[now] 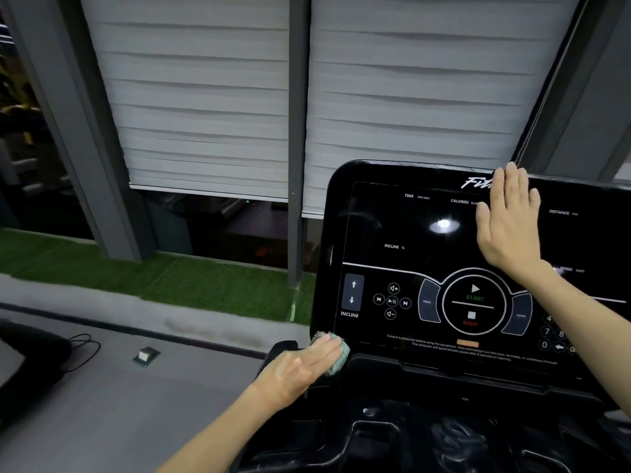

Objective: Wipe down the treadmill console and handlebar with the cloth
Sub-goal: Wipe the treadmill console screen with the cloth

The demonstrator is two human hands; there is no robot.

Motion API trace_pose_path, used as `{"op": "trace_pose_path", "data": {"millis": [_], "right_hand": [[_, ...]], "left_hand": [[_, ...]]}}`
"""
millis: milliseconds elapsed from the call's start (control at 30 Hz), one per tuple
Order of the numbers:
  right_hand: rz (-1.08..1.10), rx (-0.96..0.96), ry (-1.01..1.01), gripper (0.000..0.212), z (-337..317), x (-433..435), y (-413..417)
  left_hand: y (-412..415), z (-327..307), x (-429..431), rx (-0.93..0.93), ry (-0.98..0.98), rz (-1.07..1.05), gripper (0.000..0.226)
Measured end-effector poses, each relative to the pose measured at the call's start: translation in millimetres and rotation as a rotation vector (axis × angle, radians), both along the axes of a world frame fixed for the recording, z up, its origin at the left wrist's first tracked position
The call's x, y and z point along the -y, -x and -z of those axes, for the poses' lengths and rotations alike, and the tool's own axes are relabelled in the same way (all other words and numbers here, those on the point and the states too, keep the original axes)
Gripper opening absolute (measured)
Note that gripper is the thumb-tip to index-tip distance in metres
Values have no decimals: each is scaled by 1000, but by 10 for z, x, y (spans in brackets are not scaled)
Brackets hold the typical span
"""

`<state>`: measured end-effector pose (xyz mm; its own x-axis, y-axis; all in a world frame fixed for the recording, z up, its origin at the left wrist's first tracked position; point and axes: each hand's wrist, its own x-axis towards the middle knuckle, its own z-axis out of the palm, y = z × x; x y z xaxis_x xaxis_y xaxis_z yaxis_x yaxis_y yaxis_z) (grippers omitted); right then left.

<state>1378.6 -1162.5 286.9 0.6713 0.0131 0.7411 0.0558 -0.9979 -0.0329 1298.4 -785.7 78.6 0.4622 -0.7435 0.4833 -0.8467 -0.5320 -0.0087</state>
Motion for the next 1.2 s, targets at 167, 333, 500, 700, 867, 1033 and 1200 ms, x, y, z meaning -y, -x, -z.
{"op": "trace_pose_path", "data": {"millis": [167, 333, 500, 700, 867, 1033, 1200], "right_hand": [[-3, 4, -6, 63, -8, -1, -3], [1, 1, -4, 62, 0, -3, -6], [1, 19, -6, 62, 5, 12, -17], [5, 21, -9, 62, 22, 25, -34], [1, 15, -6, 63, 31, 34, -29], [-6, 17, -11, 63, 26, 32, -26], [7, -3, -12, 62, 10, 21, -10]], "left_hand": [[-224, -389, -21, 69, -3, -30, 78], [-679, -1178, 194, 213, 160, -136, 71], [-876, -1691, 398, 155, 319, -187, 73], [-680, -1182, 294, 177, 384, -142, 70], [-476, -737, 232, 173, 342, -92, 76], [-613, -1050, 249, 171, 357, -115, 75], [-974, -1905, 504, 248, 344, -144, 82]]}}
